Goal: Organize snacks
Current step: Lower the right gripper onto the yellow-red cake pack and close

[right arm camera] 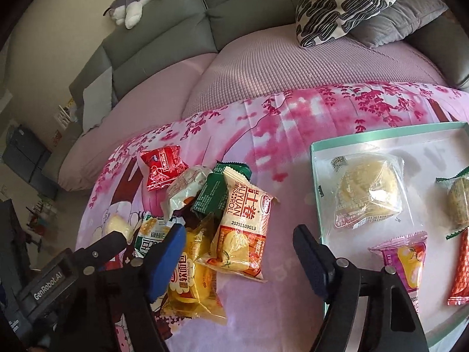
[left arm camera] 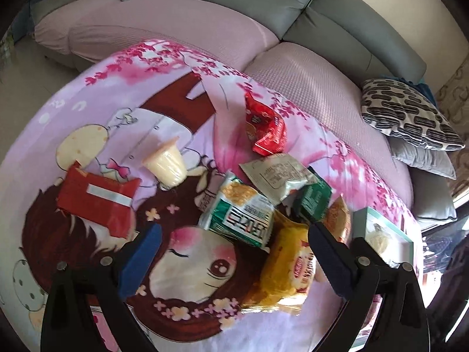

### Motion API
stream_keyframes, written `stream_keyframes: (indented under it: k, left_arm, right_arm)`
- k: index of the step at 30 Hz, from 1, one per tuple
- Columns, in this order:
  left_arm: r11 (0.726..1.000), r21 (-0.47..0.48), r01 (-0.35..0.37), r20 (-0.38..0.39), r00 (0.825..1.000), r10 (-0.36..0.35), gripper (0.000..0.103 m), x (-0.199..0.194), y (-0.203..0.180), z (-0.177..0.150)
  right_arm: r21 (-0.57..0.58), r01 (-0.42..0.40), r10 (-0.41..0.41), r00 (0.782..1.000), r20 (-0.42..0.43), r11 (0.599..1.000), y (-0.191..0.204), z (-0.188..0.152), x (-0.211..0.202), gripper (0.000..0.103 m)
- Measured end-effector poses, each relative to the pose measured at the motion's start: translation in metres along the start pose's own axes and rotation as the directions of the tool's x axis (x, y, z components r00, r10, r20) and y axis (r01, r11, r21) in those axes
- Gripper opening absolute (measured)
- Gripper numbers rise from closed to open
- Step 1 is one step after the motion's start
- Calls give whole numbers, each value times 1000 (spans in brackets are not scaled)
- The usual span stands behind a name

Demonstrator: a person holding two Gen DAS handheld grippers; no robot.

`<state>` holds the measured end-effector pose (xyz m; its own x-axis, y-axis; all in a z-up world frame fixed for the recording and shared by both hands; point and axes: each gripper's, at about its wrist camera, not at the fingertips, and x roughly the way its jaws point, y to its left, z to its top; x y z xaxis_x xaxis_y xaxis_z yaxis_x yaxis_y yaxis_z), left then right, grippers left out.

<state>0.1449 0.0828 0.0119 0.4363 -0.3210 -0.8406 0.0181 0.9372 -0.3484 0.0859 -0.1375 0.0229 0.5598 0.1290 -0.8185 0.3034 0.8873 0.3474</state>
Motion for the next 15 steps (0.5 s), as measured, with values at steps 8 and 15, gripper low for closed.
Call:
stream_keyframes:
  k: [8, 15]
  left_arm:
    - [999, 35, 26, -50, 998, -24, 99, 9, -17, -7]
    - [994, 64, 93, -119, 989, -85, 83, 20, -36, -17]
  right_arm:
    - [-15, 12, -13, 998, -61, 1000, 0, -5, 22, 51]
    - [-19, -9, 7, 996, -85, 1000, -4, -10, 26, 40]
